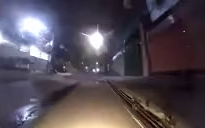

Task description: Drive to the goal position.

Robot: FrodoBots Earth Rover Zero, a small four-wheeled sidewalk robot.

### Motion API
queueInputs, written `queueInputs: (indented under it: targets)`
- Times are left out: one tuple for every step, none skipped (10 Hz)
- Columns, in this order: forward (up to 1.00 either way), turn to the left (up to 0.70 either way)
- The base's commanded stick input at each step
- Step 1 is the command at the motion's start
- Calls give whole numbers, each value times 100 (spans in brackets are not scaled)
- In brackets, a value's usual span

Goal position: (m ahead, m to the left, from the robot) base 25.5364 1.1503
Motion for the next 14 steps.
queueInputs:
  targets:
    - [70, 0]
    - [70, 0]
    - [70, 0]
    - [70, 0]
    - [70, 0]
    - [70, 0]
    - [70, 0]
    - [70, 0]
    - [70, 0]
    - [70, 0]
    - [70, 0]
    - [70, 0]
    - [70, 0]
    - [70, 0]
